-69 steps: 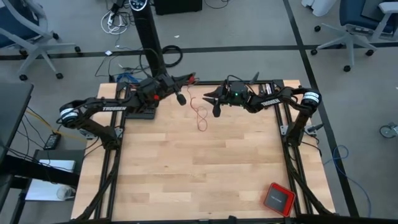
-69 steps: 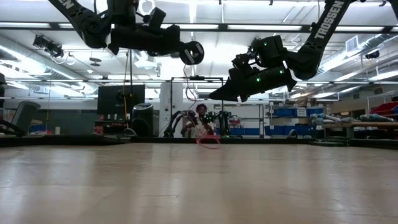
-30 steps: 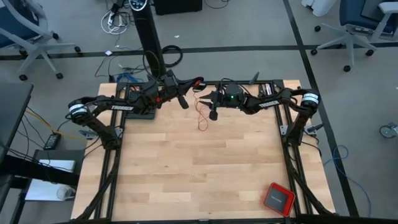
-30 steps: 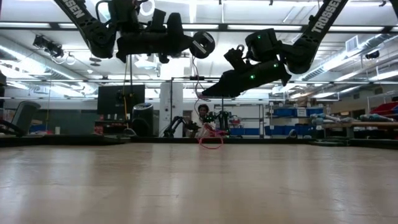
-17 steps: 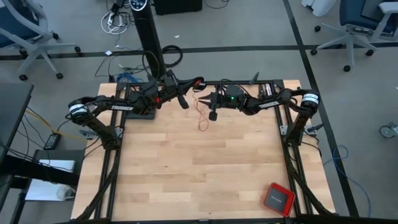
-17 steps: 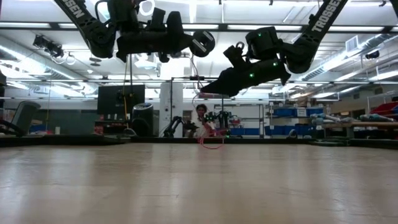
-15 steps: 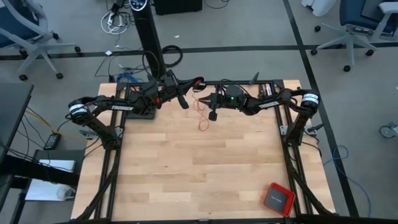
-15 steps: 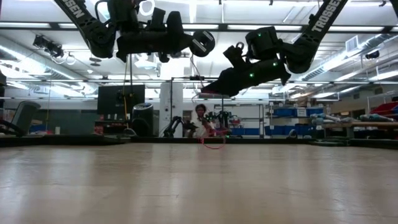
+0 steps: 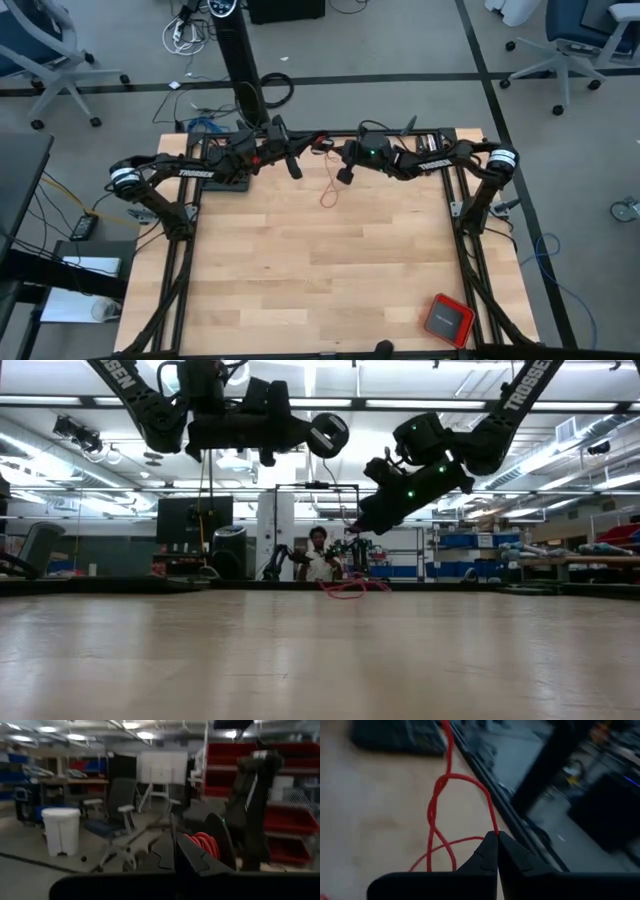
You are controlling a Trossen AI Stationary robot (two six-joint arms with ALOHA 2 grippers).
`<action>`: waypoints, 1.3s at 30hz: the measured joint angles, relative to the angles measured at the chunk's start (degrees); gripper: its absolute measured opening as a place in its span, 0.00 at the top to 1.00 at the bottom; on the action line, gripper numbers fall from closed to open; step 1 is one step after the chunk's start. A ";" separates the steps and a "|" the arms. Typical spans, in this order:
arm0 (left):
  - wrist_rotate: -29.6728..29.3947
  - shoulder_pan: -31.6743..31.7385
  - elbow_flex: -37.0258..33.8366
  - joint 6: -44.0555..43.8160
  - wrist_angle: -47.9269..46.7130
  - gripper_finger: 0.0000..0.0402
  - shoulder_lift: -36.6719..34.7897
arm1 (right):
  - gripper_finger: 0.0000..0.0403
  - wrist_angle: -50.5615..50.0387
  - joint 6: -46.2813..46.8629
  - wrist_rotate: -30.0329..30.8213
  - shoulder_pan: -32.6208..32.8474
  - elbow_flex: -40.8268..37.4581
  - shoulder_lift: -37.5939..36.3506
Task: Coil cords
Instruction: Coil the red wire onto the spool
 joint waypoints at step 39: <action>14.90 12.80 0.02 7.62 -21.97 1.00 -0.34 | 1.00 -20.85 4.59 -4.41 0.44 -0.01 -38.91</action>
